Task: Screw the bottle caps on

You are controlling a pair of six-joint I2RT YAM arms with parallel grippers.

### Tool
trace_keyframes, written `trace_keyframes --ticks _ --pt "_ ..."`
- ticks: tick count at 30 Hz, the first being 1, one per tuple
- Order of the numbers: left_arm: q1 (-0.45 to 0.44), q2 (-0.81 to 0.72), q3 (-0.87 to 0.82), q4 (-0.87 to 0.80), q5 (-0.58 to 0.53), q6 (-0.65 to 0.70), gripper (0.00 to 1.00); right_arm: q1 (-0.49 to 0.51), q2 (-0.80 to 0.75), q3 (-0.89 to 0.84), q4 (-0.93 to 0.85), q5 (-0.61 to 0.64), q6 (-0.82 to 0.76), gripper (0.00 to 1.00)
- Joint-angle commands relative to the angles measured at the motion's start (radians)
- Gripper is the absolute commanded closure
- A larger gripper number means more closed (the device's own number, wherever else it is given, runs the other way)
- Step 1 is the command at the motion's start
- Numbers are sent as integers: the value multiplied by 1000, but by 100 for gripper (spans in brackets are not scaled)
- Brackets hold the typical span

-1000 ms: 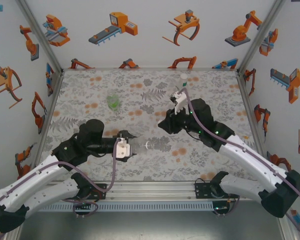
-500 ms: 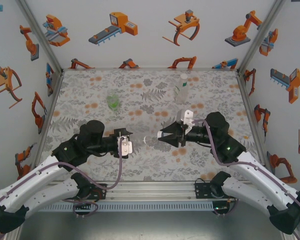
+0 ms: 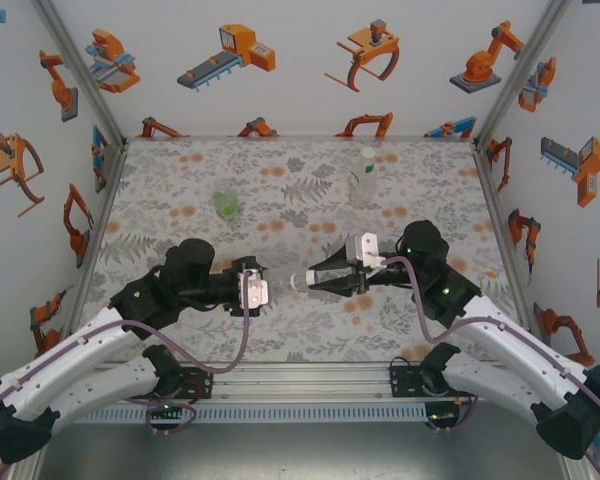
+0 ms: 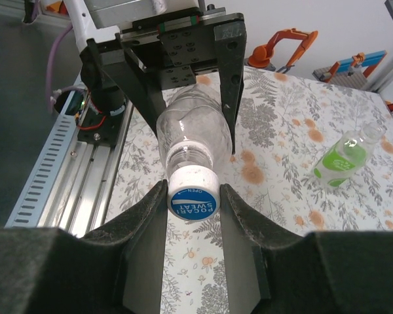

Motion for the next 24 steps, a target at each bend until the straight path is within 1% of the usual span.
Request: trace_keyframes --ticks 1,9,24 --pt "-4 5 21 21 18 -26 100 12 11 6 37 -26 -35 100" --pt "-4 10 21 24 19 -31 100 33 37 11 33 -10 -41 100" --pt "-4 36 34 0 49 -29 100 61 58 68 -121 54 -138 100"
